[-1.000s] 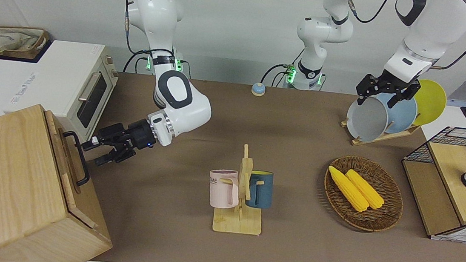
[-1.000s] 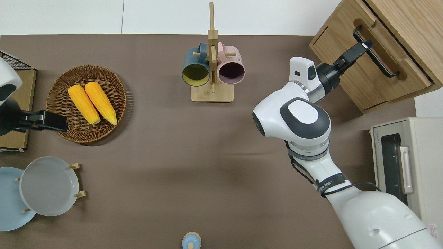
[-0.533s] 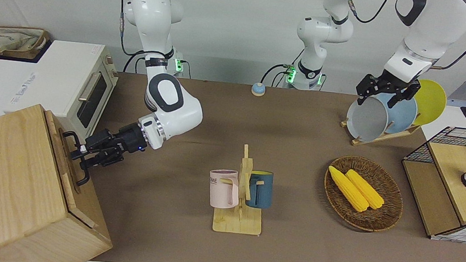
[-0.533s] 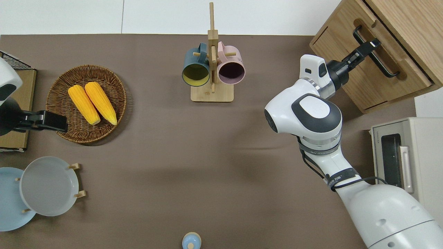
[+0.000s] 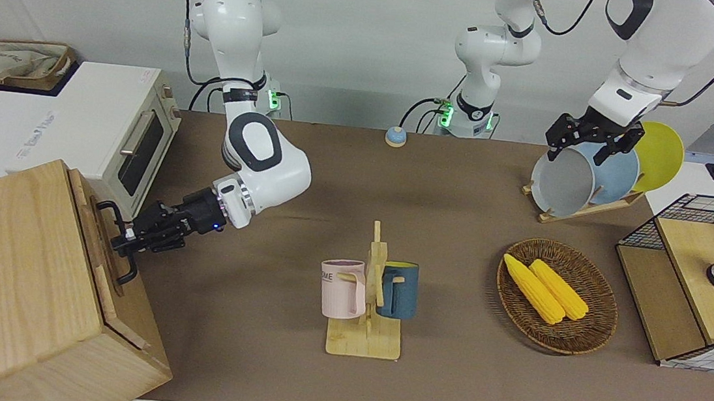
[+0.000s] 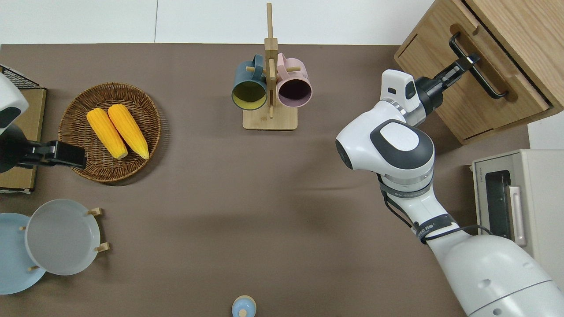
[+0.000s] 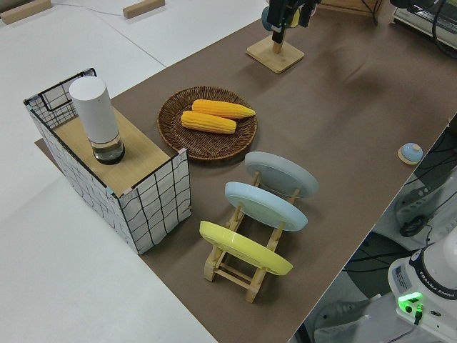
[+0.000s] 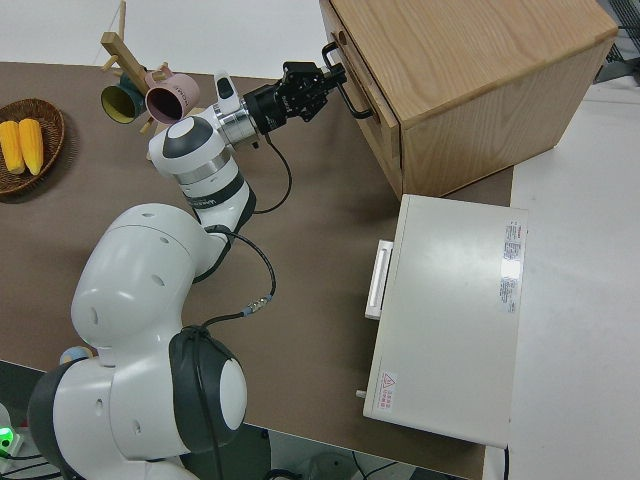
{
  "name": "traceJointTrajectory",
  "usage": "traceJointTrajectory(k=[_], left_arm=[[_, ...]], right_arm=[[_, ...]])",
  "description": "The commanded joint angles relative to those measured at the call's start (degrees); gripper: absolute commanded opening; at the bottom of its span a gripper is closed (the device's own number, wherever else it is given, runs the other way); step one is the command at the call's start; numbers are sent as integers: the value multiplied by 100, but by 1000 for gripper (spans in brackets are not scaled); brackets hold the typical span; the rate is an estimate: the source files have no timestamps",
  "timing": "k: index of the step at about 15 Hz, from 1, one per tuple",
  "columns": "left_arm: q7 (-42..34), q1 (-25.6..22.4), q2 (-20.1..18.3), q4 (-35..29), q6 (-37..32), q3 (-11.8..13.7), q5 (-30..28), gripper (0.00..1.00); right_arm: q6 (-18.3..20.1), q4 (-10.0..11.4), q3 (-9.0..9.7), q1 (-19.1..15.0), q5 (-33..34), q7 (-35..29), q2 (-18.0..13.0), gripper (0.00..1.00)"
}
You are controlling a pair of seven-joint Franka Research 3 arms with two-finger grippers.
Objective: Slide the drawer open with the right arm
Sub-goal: 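Pull the handle with the right gripper toward the robot, sliding the drawer out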
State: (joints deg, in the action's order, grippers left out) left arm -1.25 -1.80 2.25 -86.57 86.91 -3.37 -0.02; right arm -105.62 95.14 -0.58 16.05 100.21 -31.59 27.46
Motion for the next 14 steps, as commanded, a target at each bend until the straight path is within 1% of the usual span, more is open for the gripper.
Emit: traceJointTrajectory(k=[1,4,6,7,8,10,14], left_arm=[[-51,-31,65,140,-113,-41,98,993],[-51,-31,65,140,-113,-41,98,993],[-51,-31,65,149,-113,-41,98,993],[-51,-31,65,140,-113,-41,98,993],[-51,-31,65,140,-113,-41,98,993],[-51,-31,65,140,-113,-41,98,993],[-51,-31,65,140,-113,-41,98,993]], right_arm=[[6,49,49,56,86,91,-13,0],[199,49,102,187,-19,65,-13,0],[287,40,111,354,-370,82,-13,0],[374,40,111,442,-406,91,-13,0],[514,40,120,521,-432,82,-4,0],[813,40,129,758,-721,82,-4,0],[1218,31,137,1180,-1082,47,31,0]])
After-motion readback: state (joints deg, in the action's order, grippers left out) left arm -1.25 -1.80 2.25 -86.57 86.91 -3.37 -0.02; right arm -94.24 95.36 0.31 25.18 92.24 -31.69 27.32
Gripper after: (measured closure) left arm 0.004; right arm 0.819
